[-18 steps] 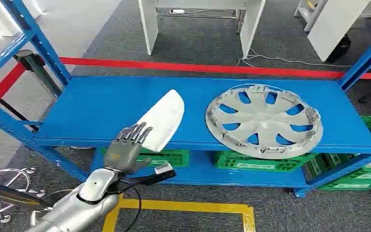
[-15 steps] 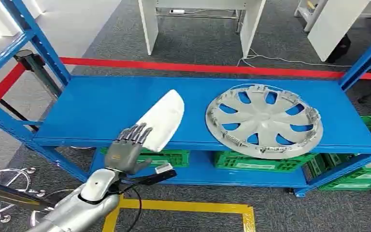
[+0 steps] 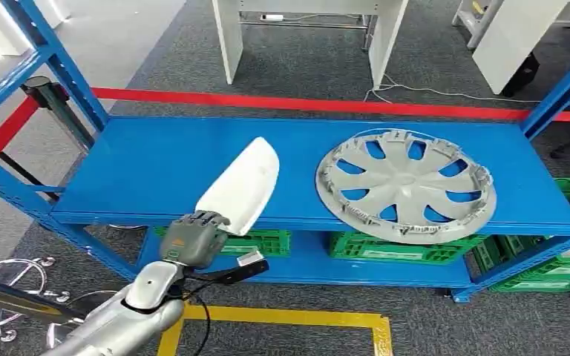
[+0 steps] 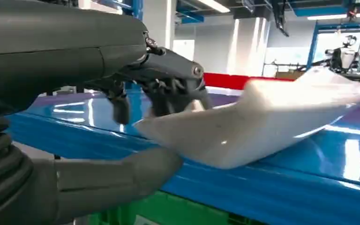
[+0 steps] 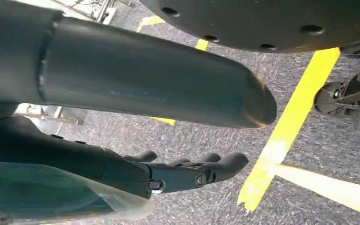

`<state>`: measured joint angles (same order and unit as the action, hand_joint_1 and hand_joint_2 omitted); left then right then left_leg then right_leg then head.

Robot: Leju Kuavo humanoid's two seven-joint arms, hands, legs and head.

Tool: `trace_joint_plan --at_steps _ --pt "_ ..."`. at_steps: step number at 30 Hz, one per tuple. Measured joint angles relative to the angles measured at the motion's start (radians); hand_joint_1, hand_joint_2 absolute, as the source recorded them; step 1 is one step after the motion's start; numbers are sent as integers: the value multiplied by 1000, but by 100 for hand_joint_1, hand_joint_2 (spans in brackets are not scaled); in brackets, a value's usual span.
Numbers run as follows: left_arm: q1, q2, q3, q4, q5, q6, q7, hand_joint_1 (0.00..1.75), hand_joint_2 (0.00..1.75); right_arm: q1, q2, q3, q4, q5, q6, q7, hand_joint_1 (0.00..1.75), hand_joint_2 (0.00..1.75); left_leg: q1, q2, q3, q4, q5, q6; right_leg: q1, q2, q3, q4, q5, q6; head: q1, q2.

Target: Take the parts from the cabinet and place them on the table.

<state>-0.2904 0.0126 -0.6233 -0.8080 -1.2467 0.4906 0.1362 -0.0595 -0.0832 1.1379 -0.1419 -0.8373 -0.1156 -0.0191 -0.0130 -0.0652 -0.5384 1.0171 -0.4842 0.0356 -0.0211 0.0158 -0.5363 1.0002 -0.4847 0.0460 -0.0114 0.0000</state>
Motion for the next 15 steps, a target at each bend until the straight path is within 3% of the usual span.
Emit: trace_joint_plan --at_steps 15 --pt "-14 11 0 20 -43 43 9 175 175 0 -2 1 -2 3 0 -3 0 0 0 0 0 0 0 0 0 0 0 0 0 0 0 0"
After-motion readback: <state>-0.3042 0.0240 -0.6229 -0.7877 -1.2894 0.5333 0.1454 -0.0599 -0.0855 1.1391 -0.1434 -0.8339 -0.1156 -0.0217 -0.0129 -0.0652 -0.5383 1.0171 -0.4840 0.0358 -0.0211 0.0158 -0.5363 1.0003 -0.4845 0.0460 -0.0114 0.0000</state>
